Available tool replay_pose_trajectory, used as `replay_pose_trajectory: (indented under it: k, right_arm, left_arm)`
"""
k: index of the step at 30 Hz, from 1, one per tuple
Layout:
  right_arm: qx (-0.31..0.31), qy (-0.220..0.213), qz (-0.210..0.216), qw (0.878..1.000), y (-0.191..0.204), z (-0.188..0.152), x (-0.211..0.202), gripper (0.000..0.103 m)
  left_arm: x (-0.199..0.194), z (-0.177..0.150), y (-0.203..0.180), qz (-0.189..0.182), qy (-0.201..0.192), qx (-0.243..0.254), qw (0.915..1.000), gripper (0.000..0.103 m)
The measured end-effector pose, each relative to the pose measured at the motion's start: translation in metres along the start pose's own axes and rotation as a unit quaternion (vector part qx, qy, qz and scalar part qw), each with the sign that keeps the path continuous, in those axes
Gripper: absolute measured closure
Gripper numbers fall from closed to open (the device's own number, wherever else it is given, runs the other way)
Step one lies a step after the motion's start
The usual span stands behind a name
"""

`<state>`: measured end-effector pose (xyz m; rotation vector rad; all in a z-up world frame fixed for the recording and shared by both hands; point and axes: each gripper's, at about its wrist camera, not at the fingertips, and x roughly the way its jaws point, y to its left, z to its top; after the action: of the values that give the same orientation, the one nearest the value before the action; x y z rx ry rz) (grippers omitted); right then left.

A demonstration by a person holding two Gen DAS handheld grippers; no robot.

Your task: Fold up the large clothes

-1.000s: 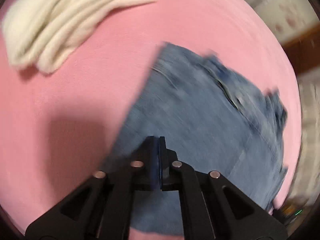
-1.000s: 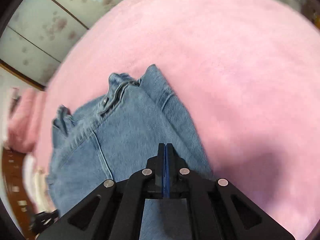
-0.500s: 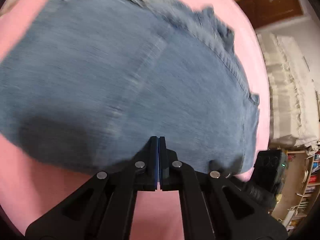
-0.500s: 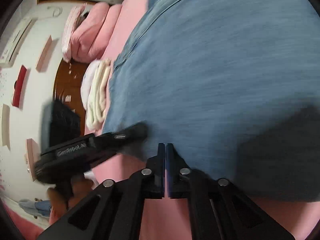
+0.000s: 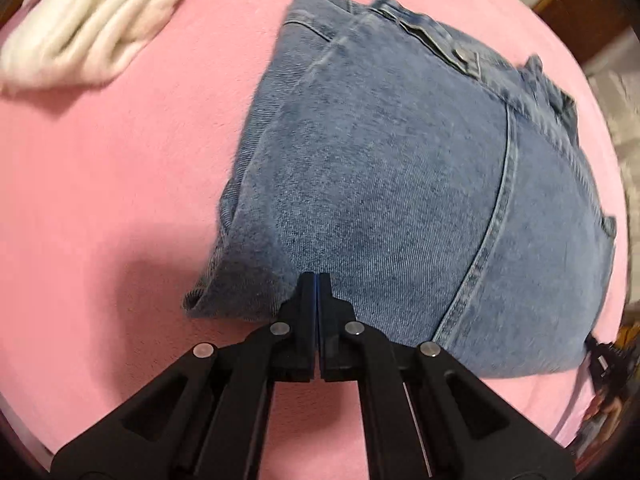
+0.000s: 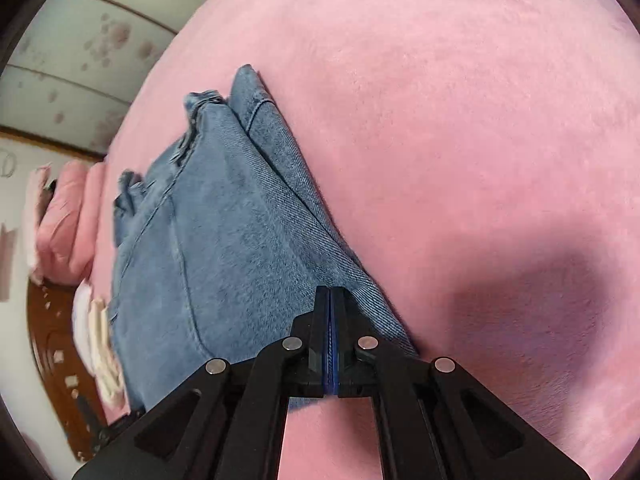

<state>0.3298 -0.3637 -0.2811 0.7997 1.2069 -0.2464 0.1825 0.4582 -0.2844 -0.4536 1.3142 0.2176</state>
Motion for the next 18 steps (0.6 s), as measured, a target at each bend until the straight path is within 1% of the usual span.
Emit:
replay_pose_trajectory:
  k: [1,3,4,5,6,8,9,10,11,12,13,15,16,17,18]
  right_arm:
    - [0.023,-0.005,0.007,1.000,0.000,-0.002,0.008,0.103]
    - [0.041,-0.009,0.015,0.999,-0.007,0.000,0.003,0.103]
    - [0.042,-0.010,0.013,0.999,-0.024,0.010,-0.022,0.103]
    - [0.042,-0.010,0.004,0.999,-0.022,0.011,-0.025,0.103]
    - [0.039,-0.009,-0.018,0.999,-0.013,0.012,-0.025,0.103]
    - [0.020,-0.002,-0.073,0.997,-0.007,0.017,-0.062,0.103]
    - [0.005,-0.003,-0.114,0.993,0.007,0.019,-0.064,0.103]
    - [-0.012,-0.010,-0.158,0.987,0.029,0.018,-0.065,0.100]
    - [-0.026,-0.016,-0.182,0.983,0.048,0.016,-0.066,0.099]
    - [-0.046,-0.023,-0.184,0.982,0.072,0.013,-0.063,0.099]
    - [-0.075,-0.024,-0.162,0.984,0.099,0.009,-0.059,0.099]
    - [-0.136,0.003,-0.126,0.983,0.150,-0.002,-0.043,0.099]
    - [-0.182,0.025,-0.112,0.977,0.185,-0.012,-0.030,0.099]
    - [-0.211,0.035,-0.109,0.971,0.200,-0.018,-0.028,0.099]
    - [-0.256,0.045,-0.111,0.959,0.231,-0.030,-0.015,0.098]
  left_arm:
    - [-0.002,-0.003,0.007,-0.003,-0.004,-0.001,1.0000,0.102]
    - [0.000,-0.007,0.008,-0.005,-0.011,-0.001,0.9999,0.102]
    - [0.000,-0.007,0.011,-0.005,-0.014,0.001,0.9999,0.102]
    - [-0.001,-0.007,0.014,-0.005,-0.015,0.005,0.9999,0.102]
    - [-0.001,-0.013,0.003,-0.006,-0.015,0.009,0.9998,0.102]
    - [0.003,-0.017,-0.013,-0.014,-0.012,0.015,0.9997,0.102]
    - [0.003,-0.016,-0.010,-0.026,-0.010,0.017,0.9995,0.102]
    - [0.003,-0.017,-0.009,-0.039,-0.010,0.020,0.9990,0.102]
    - [0.003,-0.019,-0.012,-0.056,-0.010,0.025,0.9980,0.102]
    - [-0.005,-0.026,-0.004,-0.072,-0.010,0.027,0.9970,0.102]
    - [-0.012,-0.026,0.002,-0.085,-0.009,0.026,0.9960,0.102]
    - [-0.011,-0.024,0.015,-0.117,0.000,0.010,0.9931,0.102]
    - [-0.010,-0.023,0.019,-0.128,0.005,0.001,0.9917,0.102]
    - [-0.010,-0.023,0.023,-0.137,0.010,-0.005,0.9905,0.102]
    - [-0.009,-0.022,0.025,-0.143,0.015,-0.006,0.9895,0.102]
